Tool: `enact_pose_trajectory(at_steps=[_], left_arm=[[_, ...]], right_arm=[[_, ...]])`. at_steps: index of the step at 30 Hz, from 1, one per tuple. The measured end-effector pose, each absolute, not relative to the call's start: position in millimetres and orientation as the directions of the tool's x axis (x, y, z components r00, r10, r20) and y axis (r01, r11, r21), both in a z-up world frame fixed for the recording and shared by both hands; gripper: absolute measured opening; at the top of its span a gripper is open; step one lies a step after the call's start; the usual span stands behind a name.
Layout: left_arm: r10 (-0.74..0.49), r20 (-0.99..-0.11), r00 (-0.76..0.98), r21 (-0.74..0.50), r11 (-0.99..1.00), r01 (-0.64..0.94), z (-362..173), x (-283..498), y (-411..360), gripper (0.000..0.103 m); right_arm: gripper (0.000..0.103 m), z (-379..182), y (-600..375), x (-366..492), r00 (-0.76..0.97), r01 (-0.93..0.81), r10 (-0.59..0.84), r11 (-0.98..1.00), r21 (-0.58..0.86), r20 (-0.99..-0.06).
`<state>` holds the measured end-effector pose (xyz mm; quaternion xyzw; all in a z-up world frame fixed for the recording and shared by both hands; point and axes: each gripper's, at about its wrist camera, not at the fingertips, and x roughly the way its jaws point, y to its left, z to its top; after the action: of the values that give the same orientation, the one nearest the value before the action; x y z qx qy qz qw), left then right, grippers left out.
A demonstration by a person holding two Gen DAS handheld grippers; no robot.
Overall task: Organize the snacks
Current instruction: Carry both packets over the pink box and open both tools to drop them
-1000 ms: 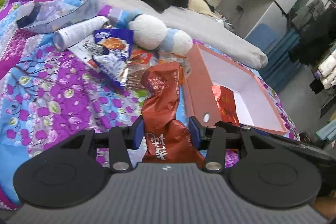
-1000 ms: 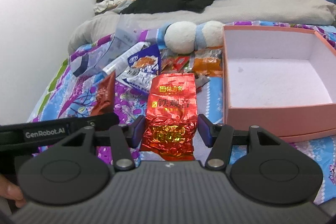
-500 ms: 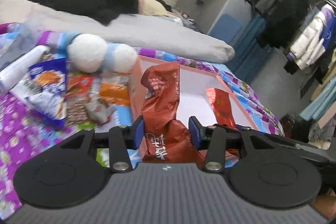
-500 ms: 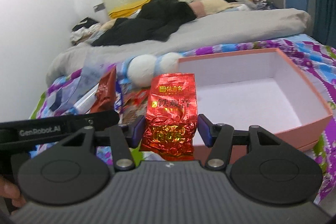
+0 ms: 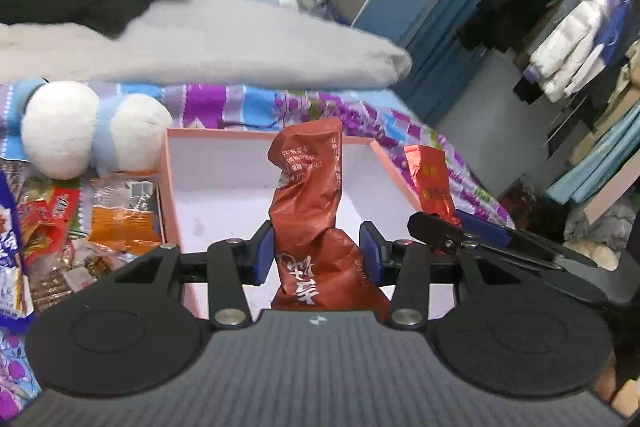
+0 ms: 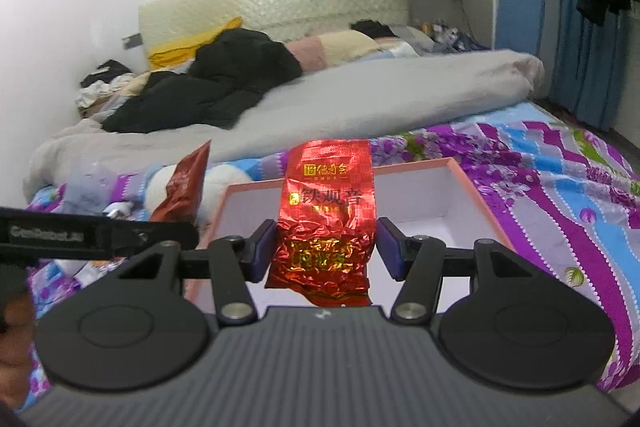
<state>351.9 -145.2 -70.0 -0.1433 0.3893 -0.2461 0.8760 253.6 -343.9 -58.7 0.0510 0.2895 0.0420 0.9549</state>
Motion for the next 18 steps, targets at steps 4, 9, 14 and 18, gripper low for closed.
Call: enact_pose_trajectory(at_steps=[4,9,14,18], left_arm=[[-0.553,-0.668,0.499,-0.440,0.833,0.334,-77.8,385.0,-166.5,0.051],[-0.552,-0.742,0.381,-0.440,0.829,0.344,-98.7,414.8,-192.3,0.051],[-0.522,-0.787,0.328,-0.412,0.841,0.350,-116.9,416.5,-205.8,0.051],[-0.547,-0.778,0.307,-0.434,0.823,0.367,-122.8,410.0,-205.6,0.059]], right_arm=[[0.057,-80.7,-363.0,289.3,0.753,-0.013,0.108,0.989,0.150,-0.650],[0.057,-117.5,-382.2,319.0,0.635,0.030,0.135,0.980,0.199,-0.761],[0.057,-149.7,-387.6,328.4,0.529,0.061,0.169,0.970,0.236,-0.832],[0.059,-157.4,-382.9,325.2,0.495,0.034,0.186,0.972,0.233,-0.849]])
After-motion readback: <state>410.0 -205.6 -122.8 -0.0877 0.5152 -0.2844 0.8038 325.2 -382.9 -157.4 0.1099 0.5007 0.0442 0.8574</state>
